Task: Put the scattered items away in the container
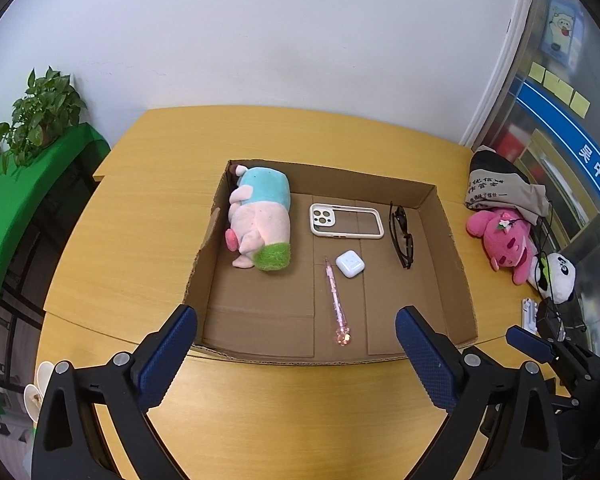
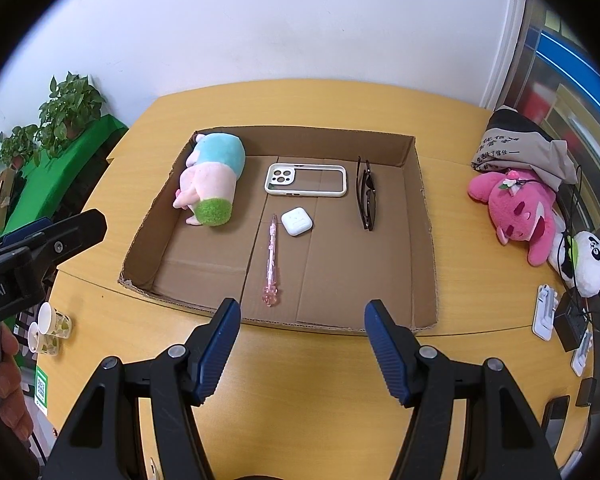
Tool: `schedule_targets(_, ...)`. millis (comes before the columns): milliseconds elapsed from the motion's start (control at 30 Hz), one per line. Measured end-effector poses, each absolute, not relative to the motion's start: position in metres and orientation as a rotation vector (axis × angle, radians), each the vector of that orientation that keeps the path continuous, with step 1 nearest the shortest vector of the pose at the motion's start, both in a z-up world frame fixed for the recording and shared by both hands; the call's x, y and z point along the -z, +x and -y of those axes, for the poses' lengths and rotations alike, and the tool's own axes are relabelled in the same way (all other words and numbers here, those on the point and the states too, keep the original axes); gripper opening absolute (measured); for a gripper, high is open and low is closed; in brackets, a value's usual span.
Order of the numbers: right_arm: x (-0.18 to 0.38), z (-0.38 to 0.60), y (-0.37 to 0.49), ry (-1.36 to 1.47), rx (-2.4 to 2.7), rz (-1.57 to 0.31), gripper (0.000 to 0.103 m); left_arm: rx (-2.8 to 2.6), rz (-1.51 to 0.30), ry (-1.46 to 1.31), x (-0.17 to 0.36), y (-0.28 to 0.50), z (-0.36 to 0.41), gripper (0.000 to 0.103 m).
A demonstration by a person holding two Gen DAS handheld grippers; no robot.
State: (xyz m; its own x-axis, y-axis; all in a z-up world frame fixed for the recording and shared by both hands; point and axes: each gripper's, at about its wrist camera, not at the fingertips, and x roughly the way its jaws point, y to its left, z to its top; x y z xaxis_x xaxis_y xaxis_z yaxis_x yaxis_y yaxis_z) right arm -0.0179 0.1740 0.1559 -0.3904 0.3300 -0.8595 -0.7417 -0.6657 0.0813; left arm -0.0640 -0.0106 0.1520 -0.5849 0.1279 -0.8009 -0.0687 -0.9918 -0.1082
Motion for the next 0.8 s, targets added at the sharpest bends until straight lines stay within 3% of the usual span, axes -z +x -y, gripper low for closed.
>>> schedule_targets(800,-0.148,-0.185,-0.01,-1.157,-2.074,-0.636,0.064,-2.739,-0.013,-1.414,-0.141,-0.065,0.001,0.102)
